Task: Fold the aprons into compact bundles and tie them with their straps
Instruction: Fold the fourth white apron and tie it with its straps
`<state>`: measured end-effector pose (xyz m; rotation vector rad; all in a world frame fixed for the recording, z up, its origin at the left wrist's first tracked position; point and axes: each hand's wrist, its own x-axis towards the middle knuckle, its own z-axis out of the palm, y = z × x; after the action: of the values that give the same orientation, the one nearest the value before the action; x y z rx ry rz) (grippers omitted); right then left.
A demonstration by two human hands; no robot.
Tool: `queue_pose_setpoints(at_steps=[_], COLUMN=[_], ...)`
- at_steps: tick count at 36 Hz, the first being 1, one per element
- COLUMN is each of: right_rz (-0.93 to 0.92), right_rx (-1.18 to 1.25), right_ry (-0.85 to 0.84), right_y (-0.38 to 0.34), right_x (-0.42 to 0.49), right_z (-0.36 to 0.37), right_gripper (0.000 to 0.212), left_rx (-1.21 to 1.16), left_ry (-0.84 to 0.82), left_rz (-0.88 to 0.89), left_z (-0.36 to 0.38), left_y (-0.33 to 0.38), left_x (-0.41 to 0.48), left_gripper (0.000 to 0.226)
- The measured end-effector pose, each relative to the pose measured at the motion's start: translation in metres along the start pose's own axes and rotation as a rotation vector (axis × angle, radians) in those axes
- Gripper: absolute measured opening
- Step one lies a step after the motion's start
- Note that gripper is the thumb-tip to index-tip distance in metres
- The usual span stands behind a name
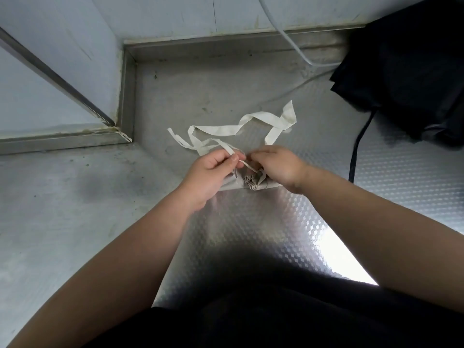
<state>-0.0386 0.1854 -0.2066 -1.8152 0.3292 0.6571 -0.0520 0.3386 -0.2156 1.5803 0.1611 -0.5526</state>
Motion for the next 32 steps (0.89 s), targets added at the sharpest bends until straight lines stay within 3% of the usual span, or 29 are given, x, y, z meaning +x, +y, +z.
queue_pose_setpoints(at_steps=[4,10,14,19,25,32], right_rz=[0.076,0.019,-0.065,0.025,-0.002,-0.043], right_rx=[-0.044,0.222,0.279,0.313,0.257,0.017], right_ry=[-0.149,-0.142,-0.135,-0.202,0.001,-0.066], right_y=[-0.014,-0.002,0.008,0.006,0.008,0.002], right_x=[0.002,0.000,-0.007,-0.009,-0.006,-0.008], right_z=[0.003,0.005,0.003,-0.001,0.007,0.006], right_gripper=[0.045,0.026,0.025,0.029,0.024,0.017], left_rx=[0.058,0.046,-0.054,-0.096,-0.080,-0.073], left_ry=[-0.065,-0.003,0.086,0.157,0.057,-0.005], left_rz=[0.072,0.043,-0.009,-0.031,-0.069,-0.005], left_z=[-0.002,-0.001,0.003,0.002,0.000,-0.001], left_y=[-0.001,-0.006,-0.005,0.002,0.000,0.000], left_x=[0.000,0.003,0.005,0.011,0.011,0.006], left_gripper=[0.023,0.024,0.020,0.021,0.014,0.020])
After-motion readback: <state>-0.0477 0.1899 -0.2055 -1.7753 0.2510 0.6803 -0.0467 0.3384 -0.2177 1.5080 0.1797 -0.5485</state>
